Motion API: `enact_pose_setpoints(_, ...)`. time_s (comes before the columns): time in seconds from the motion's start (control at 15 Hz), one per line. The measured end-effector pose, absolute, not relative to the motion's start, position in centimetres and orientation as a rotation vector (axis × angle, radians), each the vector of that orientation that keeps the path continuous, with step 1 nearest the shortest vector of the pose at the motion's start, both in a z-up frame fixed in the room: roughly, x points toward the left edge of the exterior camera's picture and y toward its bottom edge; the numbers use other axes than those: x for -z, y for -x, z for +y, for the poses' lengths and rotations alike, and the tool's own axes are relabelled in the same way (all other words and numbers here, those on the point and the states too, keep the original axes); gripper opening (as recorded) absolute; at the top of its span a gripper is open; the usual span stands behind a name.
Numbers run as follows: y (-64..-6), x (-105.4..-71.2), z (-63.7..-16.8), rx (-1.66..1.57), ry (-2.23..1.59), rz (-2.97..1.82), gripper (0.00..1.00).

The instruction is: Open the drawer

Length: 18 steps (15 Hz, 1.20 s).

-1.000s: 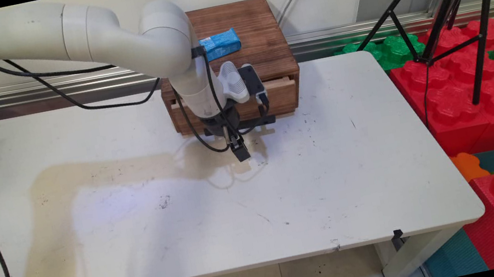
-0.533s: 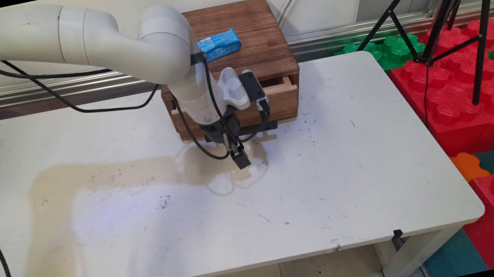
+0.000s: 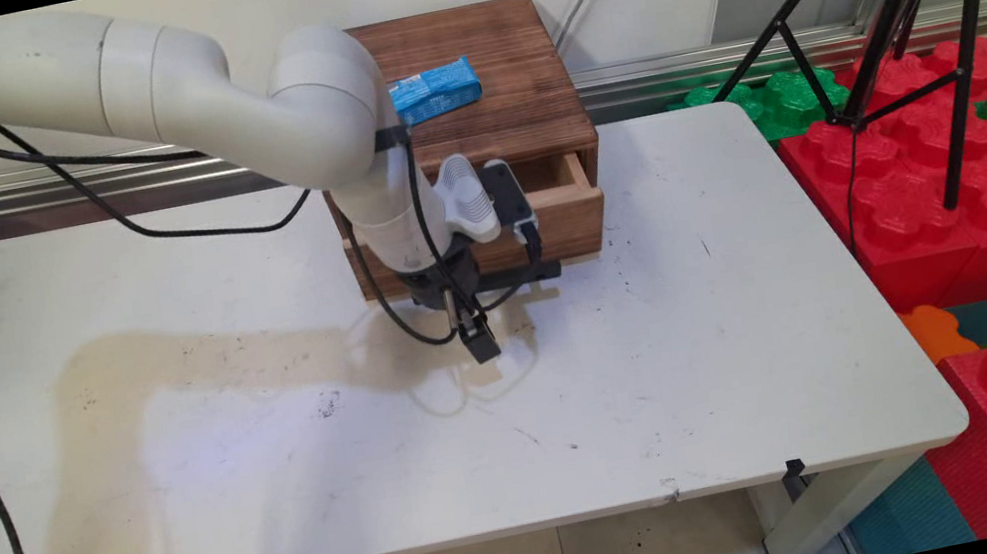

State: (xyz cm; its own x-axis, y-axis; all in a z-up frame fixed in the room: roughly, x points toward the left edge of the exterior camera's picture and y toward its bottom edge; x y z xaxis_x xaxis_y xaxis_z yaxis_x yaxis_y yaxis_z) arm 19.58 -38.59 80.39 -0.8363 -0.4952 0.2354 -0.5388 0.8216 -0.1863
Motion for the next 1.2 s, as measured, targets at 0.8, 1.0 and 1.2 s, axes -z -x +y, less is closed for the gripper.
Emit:
enact_pose_setpoints(0.8, -18.7, -80.6, -34.6, -0.334, -0.766, -2.848, 1.0)
enact_pose_setpoints(1.0, -18.3, -80.7, -33.4, -0.33, -0.745, -2.852, 1.0)
enact_pose_setpoints(1.2, -18.0, -80.8, -32.6, -0.328, -0.73, -2.854, 1.0)
